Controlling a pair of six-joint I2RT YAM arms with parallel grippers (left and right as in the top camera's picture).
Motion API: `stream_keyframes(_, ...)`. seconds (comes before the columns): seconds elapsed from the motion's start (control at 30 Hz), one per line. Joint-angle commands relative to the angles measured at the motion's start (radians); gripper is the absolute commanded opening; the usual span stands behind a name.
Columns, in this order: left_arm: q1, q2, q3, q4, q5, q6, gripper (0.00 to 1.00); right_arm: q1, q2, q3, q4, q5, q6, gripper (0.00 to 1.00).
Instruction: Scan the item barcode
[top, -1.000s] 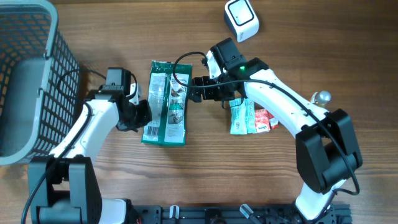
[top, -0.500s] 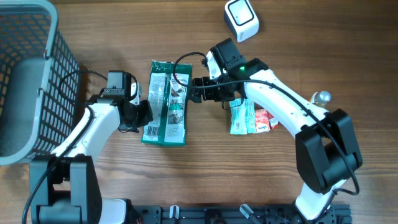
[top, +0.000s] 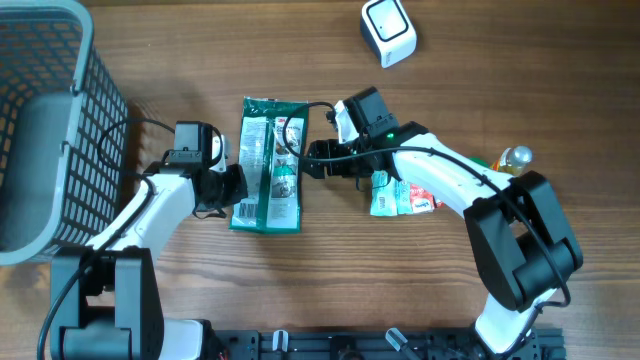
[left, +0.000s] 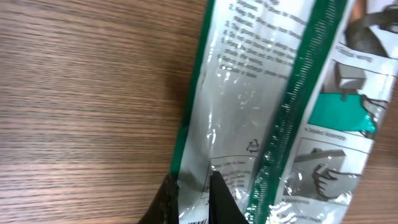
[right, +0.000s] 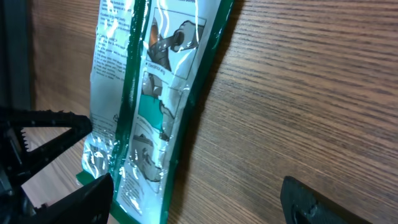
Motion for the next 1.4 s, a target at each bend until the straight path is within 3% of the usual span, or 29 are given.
stream_keyframes(0.0,0.0,0.012,0.019,0.003,0.097,0.006,0.04,0.009,0.014,-0.006,0.005,-0.023,0.003,0.86)
stream_keyframes(0.13,0.0,0.012,0.032,0.004,0.19,0.006,0.04,0.009,0.014,-0.006,0.005,-0.023,0.004,0.86)
stream_keyframes(0.33,0.0,0.031,0.031,-0.006,0.189,0.005,0.04,0.01,0.014,-0.006,0.005,-0.023,0.004,0.86)
stream_keyframes(0.8,-0.001,0.161,0.031,-0.013,0.087,0.006,0.04,0.019,0.014,-0.019,0.016,-0.031,0.011,0.86)
stream_keyframes(1.0,-0.001,0.161,0.031,-0.027,0.087,0.006,0.04,0.069,0.015,-0.115,0.183,-0.038,0.088,0.83)
stream_keyframes(1.13,-0.001,0.161,0.031,-0.032,0.087,0.006,0.04,0.096,0.018,-0.123,0.204,-0.037,0.11,0.83)
stream_keyframes(1.37,-0.001,0.161,0.031,-0.052,0.061,0.006,0.04,0.108,0.157,-0.127,0.374,-0.095,0.216,0.77)
